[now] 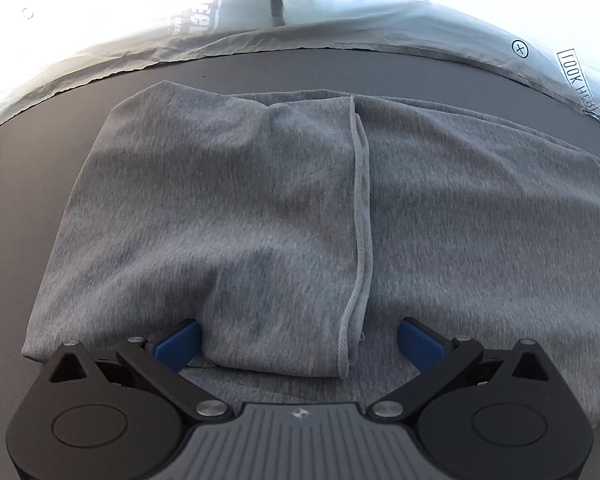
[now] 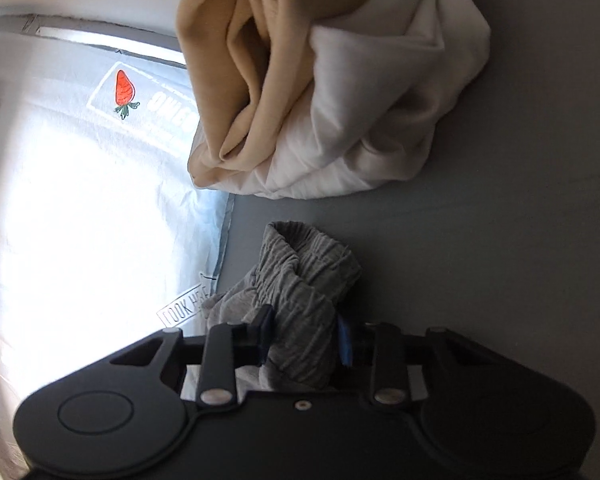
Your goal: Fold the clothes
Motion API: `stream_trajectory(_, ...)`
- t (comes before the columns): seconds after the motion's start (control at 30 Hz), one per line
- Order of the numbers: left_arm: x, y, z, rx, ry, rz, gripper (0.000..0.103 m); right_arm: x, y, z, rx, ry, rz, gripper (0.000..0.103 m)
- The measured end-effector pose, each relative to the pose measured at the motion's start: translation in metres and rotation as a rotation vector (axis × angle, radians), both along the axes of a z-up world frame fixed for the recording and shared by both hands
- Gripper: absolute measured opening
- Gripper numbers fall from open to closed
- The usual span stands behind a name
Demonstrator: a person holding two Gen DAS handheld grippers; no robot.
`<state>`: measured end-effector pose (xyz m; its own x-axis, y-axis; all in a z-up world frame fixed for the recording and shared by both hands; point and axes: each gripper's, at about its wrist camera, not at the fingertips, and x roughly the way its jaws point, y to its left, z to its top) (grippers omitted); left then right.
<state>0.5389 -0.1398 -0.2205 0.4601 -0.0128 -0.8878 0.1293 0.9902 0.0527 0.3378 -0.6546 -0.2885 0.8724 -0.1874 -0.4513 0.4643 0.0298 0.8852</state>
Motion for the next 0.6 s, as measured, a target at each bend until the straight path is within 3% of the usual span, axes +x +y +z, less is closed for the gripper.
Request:
stream_trajectory(0.17, 0.0, 0.0, 0.0, -0.001, 0.001, -0.003, 0.103, 0.0, 0.019, -0.012, 0.224, -0.269, -0.08, 0.021)
stream_trajectory(0.27, 0.0, 0.001, 0.0, -0.002, -0.005, -0.01, 0.103, 0.014, 0.041, -0.005, 0.229, -0.343, -0.015, 0.02)
stream_trajectory(0.4, -0.001, 0.001, 0.0, -0.002, -0.013, -0.026, 0.103, 0.04, 0.079, 0.003, 0.254, -0.401, 0.093, 0.019)
stream_trajectory(0.6, -0.002, 0.003, -0.001, -0.004, -0.028, -0.052, 0.103, 0.088, 0.142, 0.008, 0.314, -0.403, 0.273, 0.018)
